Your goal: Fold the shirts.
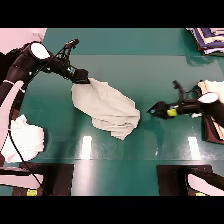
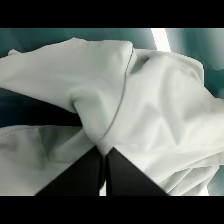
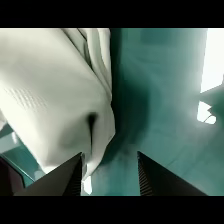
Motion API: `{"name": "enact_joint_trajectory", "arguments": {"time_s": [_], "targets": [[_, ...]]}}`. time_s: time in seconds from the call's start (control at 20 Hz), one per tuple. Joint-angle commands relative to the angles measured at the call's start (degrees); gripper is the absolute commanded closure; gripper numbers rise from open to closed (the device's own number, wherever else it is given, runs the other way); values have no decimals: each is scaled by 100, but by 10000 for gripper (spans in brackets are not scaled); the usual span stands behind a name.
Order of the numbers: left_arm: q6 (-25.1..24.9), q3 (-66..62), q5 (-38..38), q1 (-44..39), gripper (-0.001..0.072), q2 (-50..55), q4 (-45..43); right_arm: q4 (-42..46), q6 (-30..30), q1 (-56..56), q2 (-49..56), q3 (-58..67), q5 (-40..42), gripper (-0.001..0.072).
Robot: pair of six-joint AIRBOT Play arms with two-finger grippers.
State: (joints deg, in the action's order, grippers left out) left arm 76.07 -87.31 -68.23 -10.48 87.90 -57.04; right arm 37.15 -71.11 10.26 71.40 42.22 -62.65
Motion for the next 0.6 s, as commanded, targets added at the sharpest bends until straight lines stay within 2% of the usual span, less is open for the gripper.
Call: {"name": "enact_joint_trajectory", "arguments": {"time_s": [0.0, 0.2, 0.25, 0.3, 0.35, 0.45, 0.55], "targets": [[0, -24, -50, 7, 682, -9, -2, -446, 328, 699, 743, -48, 278, 316], [0, -24, -199, 4, 681, -9, -2, -407, 326, 940, 1296, 448, 448, 356], [0, -24, -225, 7, 681, -9, -2, -407, 328, 940, 1375, 544, 450, 440], [0, -24, -254, 7, 682, -9, -2, -400, 354, 938, 1425, 640, 455, 607], [2, -24, -278, 7, 682, -11, -2, -400, 468, 938, 1427, 721, 476, 692], [50, -39, -345, 7, 682, -48, -4, -356, 562, 905, 1320, 955, 525, 694], [61, -149, -328, 7, 683, -297, -127, 66, 439, 732, 962, 1329, 509, 694]]}}
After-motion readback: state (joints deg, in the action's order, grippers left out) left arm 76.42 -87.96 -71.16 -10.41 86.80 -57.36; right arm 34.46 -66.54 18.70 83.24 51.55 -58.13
